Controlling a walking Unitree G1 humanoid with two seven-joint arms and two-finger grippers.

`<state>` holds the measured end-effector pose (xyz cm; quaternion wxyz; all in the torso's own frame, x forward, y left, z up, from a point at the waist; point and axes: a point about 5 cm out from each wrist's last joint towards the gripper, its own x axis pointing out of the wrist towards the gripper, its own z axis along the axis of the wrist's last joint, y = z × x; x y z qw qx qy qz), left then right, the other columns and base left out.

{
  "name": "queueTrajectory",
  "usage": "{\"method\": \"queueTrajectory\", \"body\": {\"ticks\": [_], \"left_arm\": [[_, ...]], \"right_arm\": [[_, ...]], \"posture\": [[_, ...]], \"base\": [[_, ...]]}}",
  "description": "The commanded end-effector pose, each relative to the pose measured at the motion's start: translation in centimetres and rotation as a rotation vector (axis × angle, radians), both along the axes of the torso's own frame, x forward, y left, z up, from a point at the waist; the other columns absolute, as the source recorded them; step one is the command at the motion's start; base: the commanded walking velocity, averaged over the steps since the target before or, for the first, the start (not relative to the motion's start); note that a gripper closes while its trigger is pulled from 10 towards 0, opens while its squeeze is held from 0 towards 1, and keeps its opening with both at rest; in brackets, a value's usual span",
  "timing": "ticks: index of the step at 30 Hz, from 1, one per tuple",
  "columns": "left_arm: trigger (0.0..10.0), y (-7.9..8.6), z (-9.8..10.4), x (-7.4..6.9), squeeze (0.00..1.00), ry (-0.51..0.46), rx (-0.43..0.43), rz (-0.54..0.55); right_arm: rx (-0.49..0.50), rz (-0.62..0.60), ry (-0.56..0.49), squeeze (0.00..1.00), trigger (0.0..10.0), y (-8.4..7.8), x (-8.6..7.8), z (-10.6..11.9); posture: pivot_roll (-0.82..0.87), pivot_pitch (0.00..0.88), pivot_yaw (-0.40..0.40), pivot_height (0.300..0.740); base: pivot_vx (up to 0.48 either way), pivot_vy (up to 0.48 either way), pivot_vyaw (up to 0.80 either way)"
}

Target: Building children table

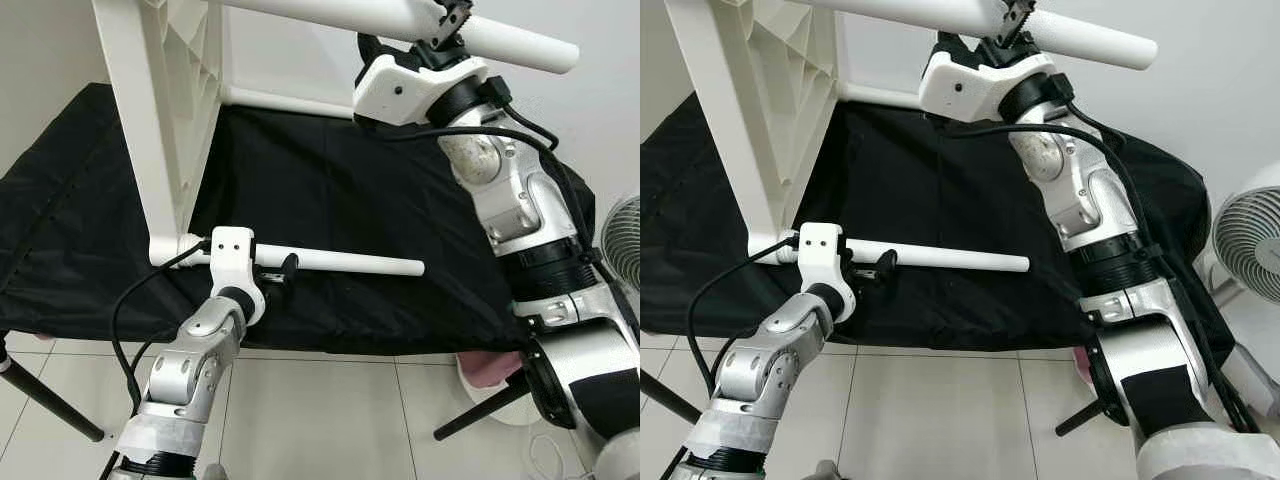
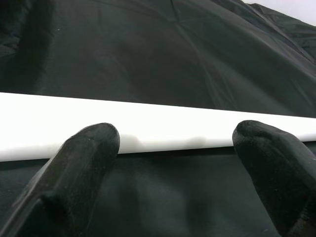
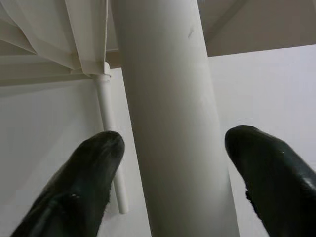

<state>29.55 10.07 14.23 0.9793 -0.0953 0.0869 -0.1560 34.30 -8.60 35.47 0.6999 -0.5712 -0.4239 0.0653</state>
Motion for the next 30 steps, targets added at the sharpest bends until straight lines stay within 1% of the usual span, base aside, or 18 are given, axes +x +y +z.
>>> {"method": "queueTrajectory", "body": {"ticks": [1,2,3,9,12,16,23,24,26,27,30], "left_arm": [[10.0,-0.5,-0.1,0.0,0.00,0.007,0.004,-0.047],[10.0,-0.5,-0.1,0.0,0.00,0.008,0.003,-0.046],[10.0,-0.6,-0.1,0.0,0.00,0.008,0.003,-0.046],[10.0,-0.8,0.0,0.0,0.00,0.019,-0.003,-0.053],[10.0,-1.0,0.1,0.0,0.00,0.034,-0.022,-0.056],[10.0,-1.0,0.3,0.4,0.00,0.051,-0.034,-0.028],[10.0,-0.8,0.2,0.8,0.00,0.062,-0.037,0.002],[10.0,-0.7,0.1,1.0,0.00,0.072,-0.040,0.023],[10.0,-0.6,0.0,1.1,0.00,0.079,-0.042,0.037],[10.0,-0.4,-0.1,1.4,0.00,0.092,-0.045,0.065],[10.0,-0.1,-0.2,2.0,0.00,0.119,-0.038,0.115]], "right_arm": [[-0.023,-0.011,0.004,0.00,4.2,-0.1,0.0,0.3],[-0.030,-0.015,0.008,0.00,1.1,-0.1,0.1,0.3],[-0.037,-0.019,0.012,0.00,0.0,-0.2,0.1,0.3],[-0.044,-0.026,0.039,0.00,0.0,-0.4,0.2,0.0],[-0.029,-0.036,0.053,0.00,0.0,-0.8,0.3,0.0],[-0.033,-0.055,0.065,0.00,0.0,-1.2,0.3,-0.1],[-0.028,-0.065,0.066,0.00,0.0,-1.2,0.3,-0.3],[-0.022,-0.068,0.061,0.00,1.3,-1.2,0.3,-0.2],[-0.017,-0.069,0.057,0.00,1.3,-1.3,0.3,-0.1],[0.004,-0.070,0.049,0.00,10.0,-1.4,0.3,0.2],[0.057,-0.074,0.030,0.00,10.0,-1.8,0.1,0.8]], "posture": [[-0.03,0.000,-0.059,0.740],[-0.03,0.000,-0.060,0.740],[-0.03,0.000,-0.060,0.740],[-0.03,0.000,-0.063,0.740],[-0.03,0.000,-0.063,0.740],[-0.04,0.000,-0.063,0.740],[-0.04,0.000,-0.064,0.740],[-0.04,0.000,-0.064,0.740],[-0.04,0.000,-0.064,0.740],[-0.04,0.000,-0.065,0.740],[-0.04,0.000,-0.066,0.740]], "base": [[0.000,0.000,0.00],[0.000,0.000,0.00],[0.000,0.000,0.00],[0.000,0.000,0.00],[0.000,0.000,0.00],[0.000,0.000,0.00],[0.000,0.000,0.00],[0.000,0.000,0.00],[0.000,0.000,0.00],[0.000,0.000,0.00],[0.000,0.000,0.00]]}}
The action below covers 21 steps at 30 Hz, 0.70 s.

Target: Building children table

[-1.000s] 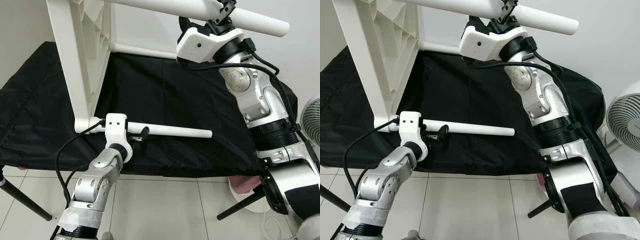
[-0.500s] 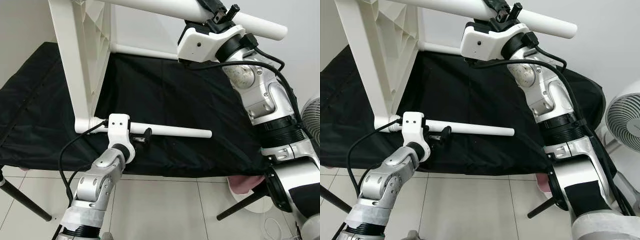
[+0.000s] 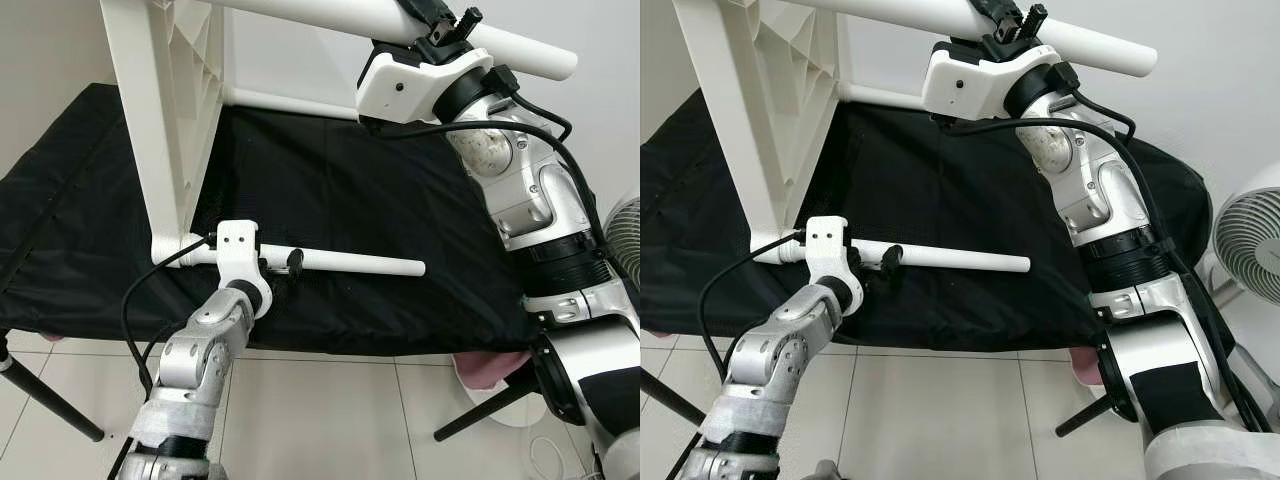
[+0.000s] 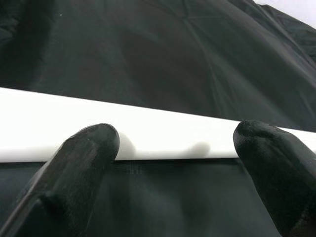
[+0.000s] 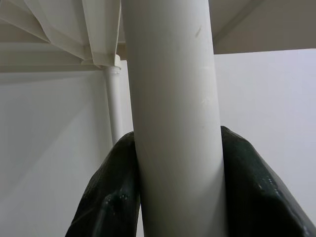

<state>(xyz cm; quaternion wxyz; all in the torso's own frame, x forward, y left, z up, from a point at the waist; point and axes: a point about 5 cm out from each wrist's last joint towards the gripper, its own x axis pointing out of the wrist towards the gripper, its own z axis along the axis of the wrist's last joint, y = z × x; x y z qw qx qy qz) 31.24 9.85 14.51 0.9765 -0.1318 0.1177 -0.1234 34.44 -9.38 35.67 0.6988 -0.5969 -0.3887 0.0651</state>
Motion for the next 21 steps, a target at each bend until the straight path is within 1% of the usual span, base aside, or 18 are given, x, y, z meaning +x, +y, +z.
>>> {"method": "queueTrajectory", "body": {"ticks": [1,2,3,4,6,8,9,10,11,13,14,15,16,17,18,20,21], "left_arm": [[10.0,0.2,-0.5,0.4,0.00,0.051,0.020,0.059],[10.0,0.3,-0.6,0.5,0.00,0.063,0.025,0.072],[10.0,0.3,-0.6,0.5,0.00,0.063,0.025,0.072],[10.0,0.3,-0.6,0.5,0.00,0.071,0.027,0.081],[10.0,0.3,-0.6,0.5,0.00,0.071,0.027,0.081],[10.0,0.4,-0.8,0.6,0.00,0.092,0.021,0.098],[10.0,0.4,-0.8,0.6,0.00,0.092,0.021,0.098],[10.0,0.3,-0.9,0.6,0.00,0.099,0.018,0.103],[10.0,0.3,-0.9,0.6,0.00,0.099,0.018,0.103],[10.0,0.2,-1.2,0.7,0.00,0.118,0.012,0.111],[10.0,0.2,-1.2,0.7,0.00,0.118,0.012,0.111],[10.0,0.1,-1.5,0.8,0.00,0.128,0.011,0.114],[10.0,0.1,-1.5,0.8,0.00,0.128,0.011,0.114],[10.0,-0.1,-1.7,0.8,0.00,0.139,0.010,0.115],[10.0,-0.1,-1.7,0.8,0.00,0.139,0.010,0.115],[10.0,-0.3,-2.1,0.7,0.00,0.161,0.012,0.113],[10.0,-0.3,-2.1,0.7,0.00,0.161,0.012,0.113]], "right_arm": [[0.117,-0.017,-0.028,0.00,10.0,-1.2,-0.2,0.8],[0.150,-0.017,-0.047,0.00,10.0,-1.4,-0.4,1.2],[0.150,-0.017,-0.047,0.00,10.0,-1.4,-0.4,1.2],[0.171,-0.017,-0.058,0.00,10.0,-1.5,-0.5,1.4],[0.171,-0.017,-0.058,0.00,10.0,-1.5,-0.5,1.4],[0.229,-0.037,-0.083,0.00,10.0,-2.4,-0.8,2.0],[0.229,-0.037,-0.083,0.00,10.0,-2.4,-0.8,2.0],[0.260,-0.049,-0.090,0.00,10.0,-2.9,-0.9,2.1],[0.260,-0.049,-0.090,0.00,10.0,-2.9,-0.9,2.1],[0.321,-0.076,-0.095,0.00,10.0,-3.8,-1.1,2.1],[0.321,-0.076,-0.095,0.00,10.0,-3.8,-1.1,2.1],[0.358,-0.082,-0.093,0.00,10.0,-4.2,-1.2,2.1],[0.358,-0.082,-0.093,0.00,10.0,-4.2,-1.2,2.1],[0.390,-0.090,-0.093,0.00,10.0,-4.6,-1.4,2.1],[0.390,-0.090,-0.093,0.00,10.0,-4.6,-1.4,2.1],[0.447,-0.105,-0.102,0.00,10.0,-5.4,-1.8,2.2],[0.447,-0.105,-0.102,0.00,10.0,-5.4,-1.8,2.2]], "posture": [[-0.04,0.000,-0.066,0.740],[-0.04,0.000,-0.066,0.740],[-0.04,0.000,-0.066,0.740],[-0.04,0.000,-0.066,0.740],[-0.04,0.000,-0.066,0.740],[-0.04,0.000,-0.068,0.740],[-0.04,0.000,-0.068,0.740],[-0.05,0.000,-0.067,0.740],[-0.05,0.000,-0.067,0.740],[-0.05,0.000,-0.065,0.740],[-0.05,0.000,-0.065,0.740],[-0.06,0.000,-0.063,0.740],[-0.06,0.000,-0.063,0.740],[-0.06,0.000,-0.062,0.740],[-0.06,0.000,-0.062,0.740],[-0.07,0.000,-0.059,0.740],[-0.07,0.000,-0.059,0.740]], "base": [[0.000,0.000,0.00],[0.000,0.000,0.00],[0.000,0.000,0.00],[0.000,0.000,0.00],[0.000,0.000,0.00],[0.000,0.000,0.00],[0.000,0.000,0.00],[0.000,0.000,0.00],[0.000,0.000,0.00],[0.000,0.000,0.00],[0.000,0.000,0.00],[0.000,0.000,0.00],[0.000,0.000,0.00],[0.000,0.000,0.00],[0.000,0.000,0.00],[0.000,0.000,0.00],[0.000,0.000,0.00]]}}
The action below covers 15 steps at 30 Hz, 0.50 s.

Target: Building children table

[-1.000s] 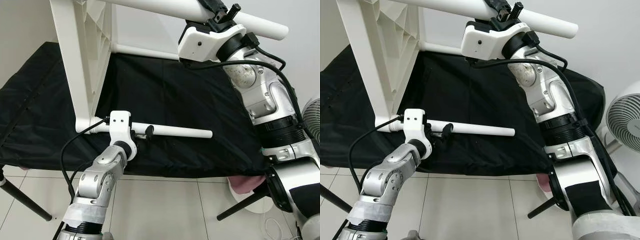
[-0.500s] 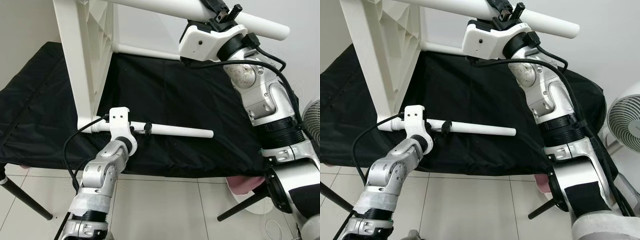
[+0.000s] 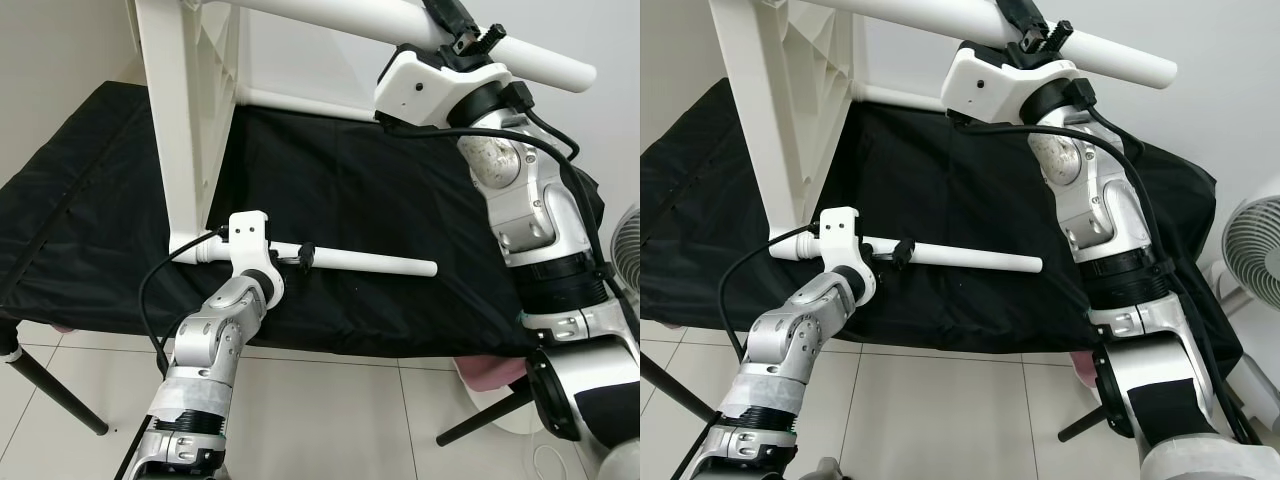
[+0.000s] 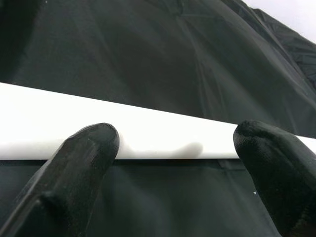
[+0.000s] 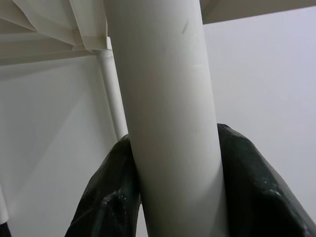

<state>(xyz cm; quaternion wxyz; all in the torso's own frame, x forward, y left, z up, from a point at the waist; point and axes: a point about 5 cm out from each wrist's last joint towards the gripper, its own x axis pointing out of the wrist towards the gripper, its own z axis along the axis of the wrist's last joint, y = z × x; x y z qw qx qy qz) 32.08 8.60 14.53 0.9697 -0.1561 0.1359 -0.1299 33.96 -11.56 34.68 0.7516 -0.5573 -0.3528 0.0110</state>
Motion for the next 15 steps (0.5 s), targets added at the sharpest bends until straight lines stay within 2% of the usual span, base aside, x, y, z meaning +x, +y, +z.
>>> {"method": "queueTrajectory", "body": {"ticks": [1,8,12,13,15], "left_arm": [[10.0,0.9,-2.2,-0.1,0.00,0.129,0.063,0.121],[10.0,0.7,-2.8,-0.2,0.00,0.155,0.062,0.125],[10.0,0.4,-3.2,-0.1,0.00,0.177,0.063,0.127],[10.0,0.3,-3.1,0.0,0.00,0.184,0.063,0.130],[10.0,0.3,-3.0,0.0,0.00,0.187,0.062,0.131]], "right_arm": [[0.299,-0.035,-0.150,0.00,10.0,-3.5,-1.5,3.2],[0.359,-0.051,-0.165,0.00,10.0,-4.2,-2.2,3.5],[0.418,-0.058,-0.171,0.00,10.0,-4.7,-2.6,3.7],[0.480,-0.055,-0.153,0.00,10.0,-5.2,-2.7,3.6],[0.496,-0.057,-0.148,0.00,10.0,-5.4,-2.7,3.6]], "posture": [[-0.07,0.000,-0.059,0.740],[-0.07,0.000,-0.060,0.740],[-0.07,0.000,-0.060,0.740],[-0.07,0.000,-0.060,0.740],[-0.08,0.000,-0.059,0.740]], "base": [[0.000,0.000,0.00],[0.000,0.000,0.00],[0.000,0.000,0.00],[0.000,0.000,0.00],[0.000,0.000,0.00]]}}
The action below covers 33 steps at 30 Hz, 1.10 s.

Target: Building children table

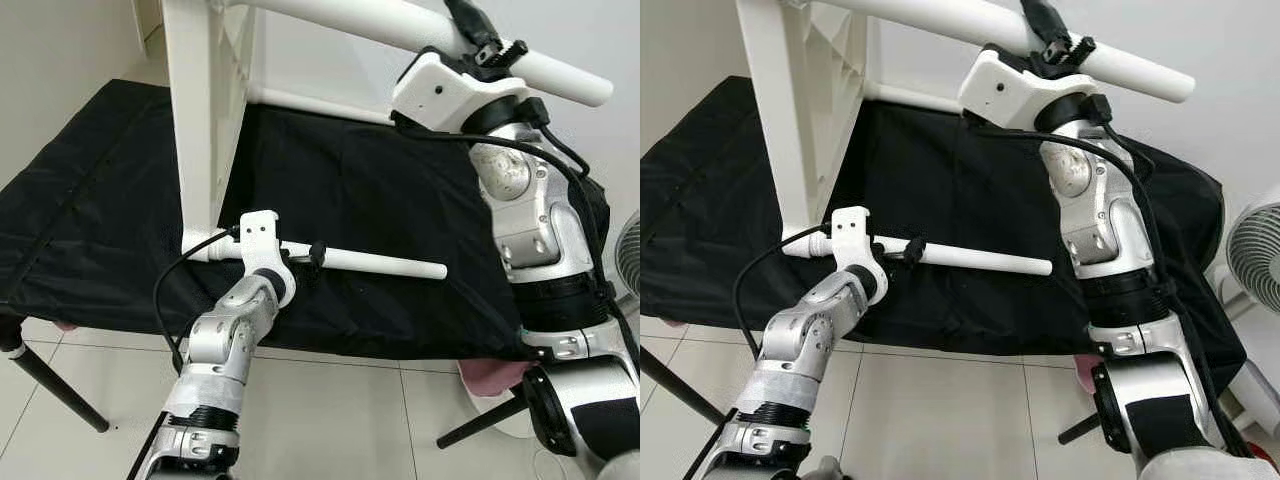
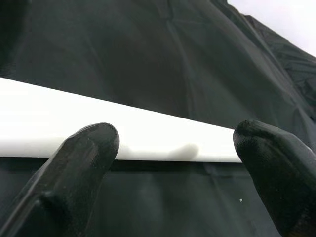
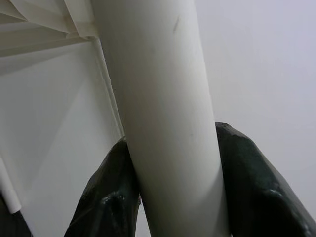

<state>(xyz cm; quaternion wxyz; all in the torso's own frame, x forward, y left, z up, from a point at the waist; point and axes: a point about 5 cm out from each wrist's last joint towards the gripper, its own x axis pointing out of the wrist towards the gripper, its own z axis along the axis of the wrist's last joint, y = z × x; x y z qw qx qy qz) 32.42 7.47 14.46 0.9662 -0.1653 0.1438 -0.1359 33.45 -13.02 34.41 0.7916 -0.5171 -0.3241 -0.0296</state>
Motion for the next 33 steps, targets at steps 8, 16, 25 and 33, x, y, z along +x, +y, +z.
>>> {"method": "queueTrajectory", "body": {"ticks": [8,16,25,33], "left_arm": [[10.0,1.9,-3.1,-0.4,0.00,0.186,0.090,0.162],[10.0,2.4,-3.0,-0.3,0.00,0.202,0.098,0.188],[10.0,3.6,-2.3,-2.4,0.00,0.221,0.090,0.207],[10.0,3.4,-0.9,-3.2,0.00,0.195,0.062,0.165]], "right_arm": [[0.490,-0.014,-0.137,0.00,10.0,-5.2,-2.1,3.3],[0.518,-0.020,-0.132,0.00,10.0,-5.3,-2.3,3.1],[0.516,-0.026,-0.148,0.00,10.0,-5.5,-2.6,3.4],[0.509,-0.023,-0.138,0.00,10.0,-5.3,-2.4,3.3]], "posture": [[-0.07,0.000,-0.057,0.740],[-0.08,0.000,-0.041,0.740],[-0.08,0.000,-0.026,0.740],[-0.07,0.000,-0.027,0.740]], "base": [[0.000,0.000,0.00],[0.000,0.000,0.00],[0.000,0.000,0.00],[0.000,0.000,0.00]]}}
